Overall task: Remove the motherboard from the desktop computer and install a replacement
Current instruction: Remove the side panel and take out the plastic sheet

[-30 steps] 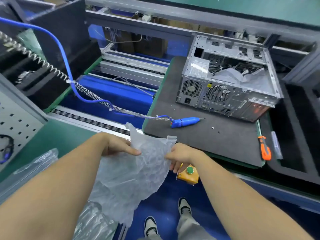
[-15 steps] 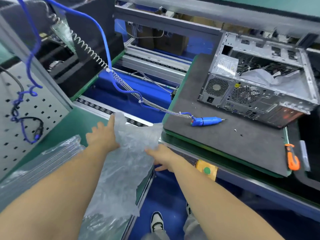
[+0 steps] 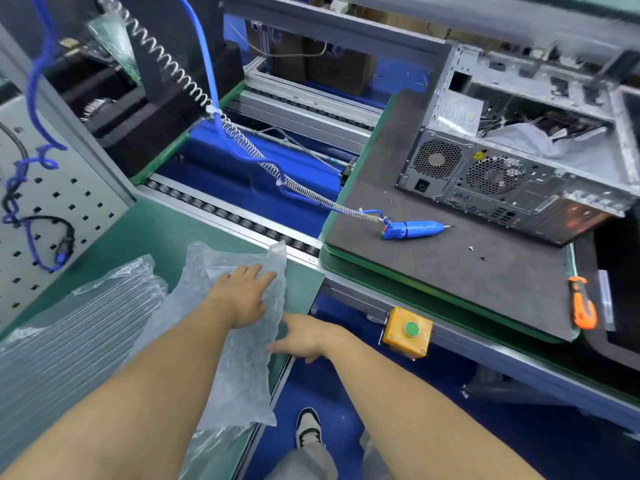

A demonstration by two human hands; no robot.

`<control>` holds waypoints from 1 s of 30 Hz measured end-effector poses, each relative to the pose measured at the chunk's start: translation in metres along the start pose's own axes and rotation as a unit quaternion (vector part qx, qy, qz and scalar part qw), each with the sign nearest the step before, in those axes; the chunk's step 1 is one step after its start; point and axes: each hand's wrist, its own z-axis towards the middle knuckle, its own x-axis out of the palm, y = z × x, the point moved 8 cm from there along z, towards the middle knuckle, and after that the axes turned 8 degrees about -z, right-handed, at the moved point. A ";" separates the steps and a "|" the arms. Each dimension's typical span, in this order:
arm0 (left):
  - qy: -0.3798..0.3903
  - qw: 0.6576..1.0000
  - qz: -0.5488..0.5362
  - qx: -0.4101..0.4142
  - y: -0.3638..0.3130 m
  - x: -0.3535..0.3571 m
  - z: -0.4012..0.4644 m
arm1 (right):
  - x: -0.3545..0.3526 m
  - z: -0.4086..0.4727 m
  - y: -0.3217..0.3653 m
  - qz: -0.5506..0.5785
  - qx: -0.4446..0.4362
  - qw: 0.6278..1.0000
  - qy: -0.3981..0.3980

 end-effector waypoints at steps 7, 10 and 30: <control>0.049 0.998 0.040 -0.010 0.002 0.005 -0.001 | 0.020 -0.005 0.001 -0.001 -0.023 0.996 0.092; 0.054 0.996 0.048 -0.061 0.015 0.008 -0.002 | 0.015 -0.003 0.010 0.045 -0.038 0.998 0.038; 0.060 0.995 -0.026 -0.071 0.021 0.015 0.003 | 0.060 -0.005 0.021 -0.138 -0.067 0.979 0.133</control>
